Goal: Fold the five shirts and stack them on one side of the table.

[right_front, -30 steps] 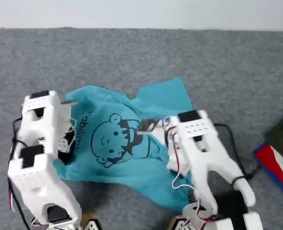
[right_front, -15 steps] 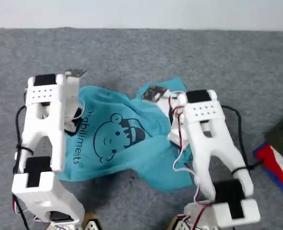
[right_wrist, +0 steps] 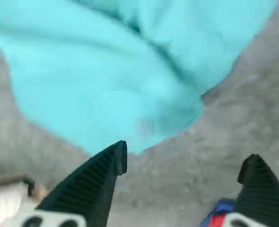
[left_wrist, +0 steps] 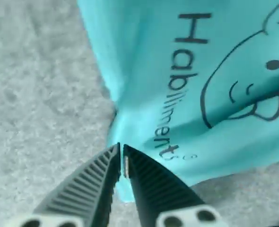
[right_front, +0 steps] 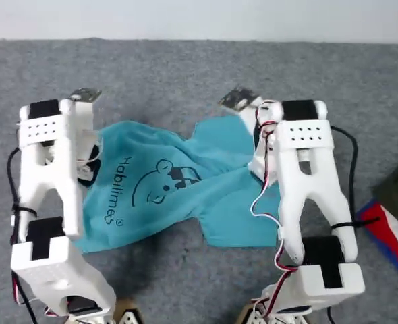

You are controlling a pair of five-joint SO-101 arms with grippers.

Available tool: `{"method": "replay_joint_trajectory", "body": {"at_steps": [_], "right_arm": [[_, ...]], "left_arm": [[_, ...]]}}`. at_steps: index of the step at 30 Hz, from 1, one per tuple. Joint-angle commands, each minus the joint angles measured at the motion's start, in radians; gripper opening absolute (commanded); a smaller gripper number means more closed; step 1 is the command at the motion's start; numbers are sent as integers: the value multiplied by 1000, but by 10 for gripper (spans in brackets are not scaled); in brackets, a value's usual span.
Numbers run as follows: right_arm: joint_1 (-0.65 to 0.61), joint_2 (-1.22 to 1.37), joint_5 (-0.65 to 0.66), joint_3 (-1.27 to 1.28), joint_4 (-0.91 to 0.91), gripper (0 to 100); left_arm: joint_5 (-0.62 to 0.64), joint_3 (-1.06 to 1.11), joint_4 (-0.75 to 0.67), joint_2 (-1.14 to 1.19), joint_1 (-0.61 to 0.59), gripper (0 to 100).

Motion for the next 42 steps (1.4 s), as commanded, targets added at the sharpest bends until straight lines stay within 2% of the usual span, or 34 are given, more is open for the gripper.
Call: {"method": "replay_joint_trajectory", "body": {"at_steps": [1, 7, 10, 17, 24, 26, 34, 36, 42], "right_arm": [[-44, -18, 127, -41, 107, 395], [-127, -105, 316, 253, 102, 394], [-180, -127, 353, 423, 97, 394], [-193, -125, 351, 522, 33, 394], [-188, -124, 348, 603, -111, 393], [-189, -124, 311, 620, -166, 393], [-191, -122, 273, 686, -303, 384], [-191, -122, 256, 683, -311, 323], [-186, -124, 149, 681, -403, 9]], "left_arm": [[-8, 59, 34, -5, -21, 12], [-9, 153, 34, -5, -41, 12], [-9, 166, 34, -5, -74, 12], [-11, 170, 34, -5, -169, 12], [-11, 171, 34, -5, -272, 12], [-12, 171, 34, -5, -295, 12], [-12, 254, 34, -5, -304, 12], [-12, 263, 34, -5, -302, 12], [-12, 263, 34, -5, -295, 12]]}}
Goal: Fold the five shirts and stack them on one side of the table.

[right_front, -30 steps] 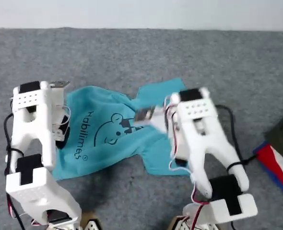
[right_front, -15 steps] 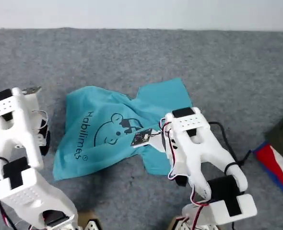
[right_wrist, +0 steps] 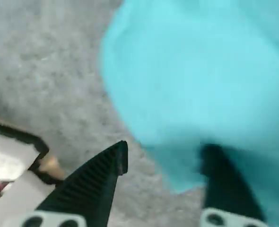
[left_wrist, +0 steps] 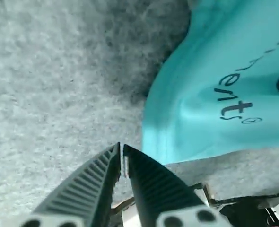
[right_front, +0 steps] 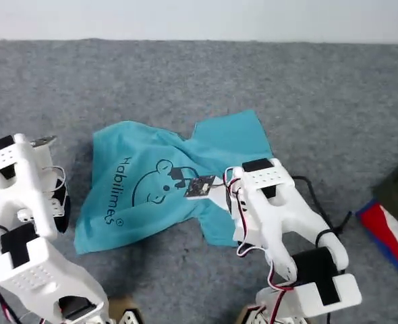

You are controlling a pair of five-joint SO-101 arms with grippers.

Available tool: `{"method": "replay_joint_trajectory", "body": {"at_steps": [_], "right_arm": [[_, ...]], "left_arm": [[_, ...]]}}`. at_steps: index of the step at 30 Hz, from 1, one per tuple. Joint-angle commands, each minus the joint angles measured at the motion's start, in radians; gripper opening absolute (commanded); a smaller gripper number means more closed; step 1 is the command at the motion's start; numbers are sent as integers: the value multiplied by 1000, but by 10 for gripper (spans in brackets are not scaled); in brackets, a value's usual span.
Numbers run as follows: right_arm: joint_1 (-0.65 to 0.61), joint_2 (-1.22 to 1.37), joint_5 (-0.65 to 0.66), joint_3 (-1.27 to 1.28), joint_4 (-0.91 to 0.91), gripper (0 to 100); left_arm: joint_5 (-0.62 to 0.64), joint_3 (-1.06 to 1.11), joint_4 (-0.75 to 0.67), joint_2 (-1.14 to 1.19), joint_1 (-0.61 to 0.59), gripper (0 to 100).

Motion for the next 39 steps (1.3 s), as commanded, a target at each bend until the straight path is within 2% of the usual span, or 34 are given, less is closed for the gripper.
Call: {"method": "replay_joint_trajectory", "body": {"at_steps": [1, 7, 14, 17, 22, 31, 34, 37, 39], "right_arm": [[-4, -35, -60, -5, -56, 7], [-5, -35, -69, -5, -76, 9], [-4, -35, -71, -3, -76, 10], [-4, -35, -71, -3, -68, 10], [-4, -35, -71, -3, -68, 10], [-4, -35, -71, -5, -76, 10], [-4, -35, -71, -5, -73, 10], [-4, -35, -71, -5, -71, 10], [-4, -35, -71, -5, -68, 10]], "left_arm": [[-18, 1, 34, -5, 17, 12], [-117, 15, 35, -5, 107, 13], [-334, 166, 35, -6, 275, 16], [-345, 211, 35, -6, 321, 58], [-345, 206, 35, -54, 324, 109], [-345, 53, 34, -394, 328, 161], [-373, 160, 35, -505, 330, 201], [-514, 321, 34, -591, 330, 205], [-563, 406, 32, -632, 330, 205]]}}
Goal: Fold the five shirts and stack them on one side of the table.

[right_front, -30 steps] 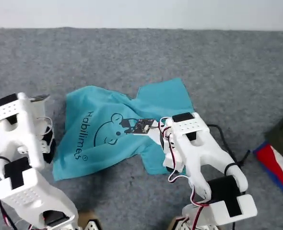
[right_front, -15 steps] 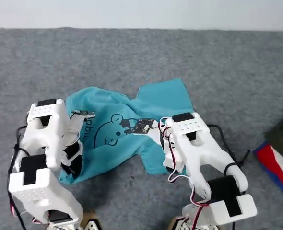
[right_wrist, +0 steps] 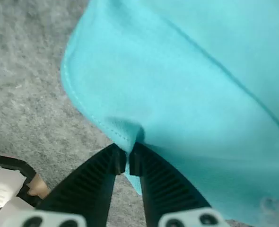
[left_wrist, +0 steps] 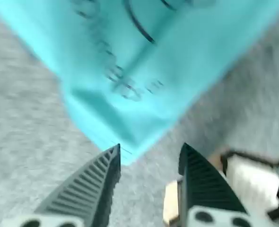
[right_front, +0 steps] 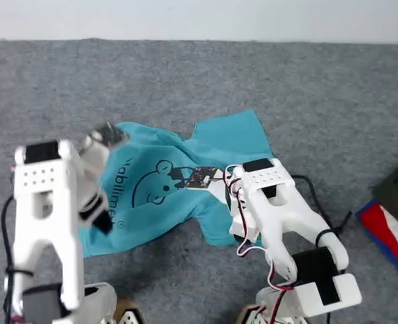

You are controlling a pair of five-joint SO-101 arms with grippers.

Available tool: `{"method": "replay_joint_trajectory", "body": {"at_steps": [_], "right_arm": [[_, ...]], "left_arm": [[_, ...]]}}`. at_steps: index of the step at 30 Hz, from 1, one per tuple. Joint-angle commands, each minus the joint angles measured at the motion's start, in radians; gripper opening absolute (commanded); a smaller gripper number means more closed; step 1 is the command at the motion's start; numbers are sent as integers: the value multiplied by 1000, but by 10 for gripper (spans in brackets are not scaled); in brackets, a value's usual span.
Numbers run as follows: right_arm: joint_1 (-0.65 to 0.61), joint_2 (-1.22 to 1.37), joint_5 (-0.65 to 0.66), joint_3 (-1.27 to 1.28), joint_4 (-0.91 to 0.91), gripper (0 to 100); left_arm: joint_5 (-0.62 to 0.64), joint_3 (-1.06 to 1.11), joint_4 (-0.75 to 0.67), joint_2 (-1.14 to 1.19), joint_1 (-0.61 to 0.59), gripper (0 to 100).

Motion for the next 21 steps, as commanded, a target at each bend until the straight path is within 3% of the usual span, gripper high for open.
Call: {"method": "replay_joint_trajectory", "body": {"at_steps": [1, 10, 21], "right_arm": [[-2, -35, -9, -5, -2, 10], [-2, -35, -9, -5, 39, 10], [-2, -36, -9, -6, 48, 10]], "left_arm": [[-130, 176, 31, -118, 9, 205], [-150, 249, -107, -34, 8, 206], [-118, 243, -276, 261, 9, 164]]}}
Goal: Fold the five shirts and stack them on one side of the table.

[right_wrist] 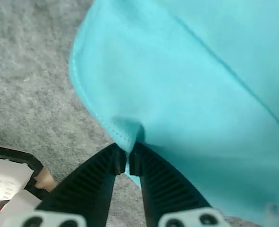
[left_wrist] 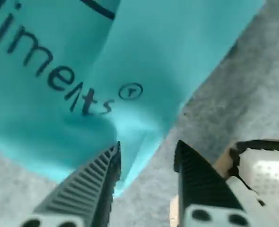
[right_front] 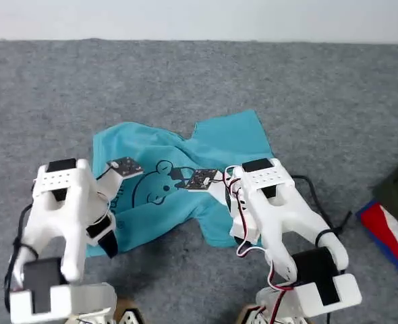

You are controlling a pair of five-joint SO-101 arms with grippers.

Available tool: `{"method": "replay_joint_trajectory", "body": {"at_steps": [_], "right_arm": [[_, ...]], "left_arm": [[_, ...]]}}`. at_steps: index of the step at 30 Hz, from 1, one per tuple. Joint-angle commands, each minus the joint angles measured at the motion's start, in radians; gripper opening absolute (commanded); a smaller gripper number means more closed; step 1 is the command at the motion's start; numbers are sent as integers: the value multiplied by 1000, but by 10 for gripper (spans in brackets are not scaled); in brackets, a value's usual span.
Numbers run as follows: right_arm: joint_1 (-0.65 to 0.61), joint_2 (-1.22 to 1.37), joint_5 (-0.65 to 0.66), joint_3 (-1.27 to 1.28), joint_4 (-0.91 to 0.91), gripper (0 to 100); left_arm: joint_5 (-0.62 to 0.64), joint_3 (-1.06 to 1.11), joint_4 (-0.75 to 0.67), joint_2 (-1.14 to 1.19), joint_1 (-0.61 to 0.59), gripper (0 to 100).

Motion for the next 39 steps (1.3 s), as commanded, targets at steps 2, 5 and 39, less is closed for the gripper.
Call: {"method": "replay_joint_trajectory", "body": {"at_steps": [2, 5, 39], "right_arm": [[-1, -36, -9, -8, 8, 10], [-1, -36, -9, -8, 7, 10], [160, -35, -21, -562, 266, 10]], "left_arm": [[20, -5, -35, 133, 11, 133], [18, -28, -34, 204, 55, 53], [80, -509, 140, 46, 74, 12]]}}
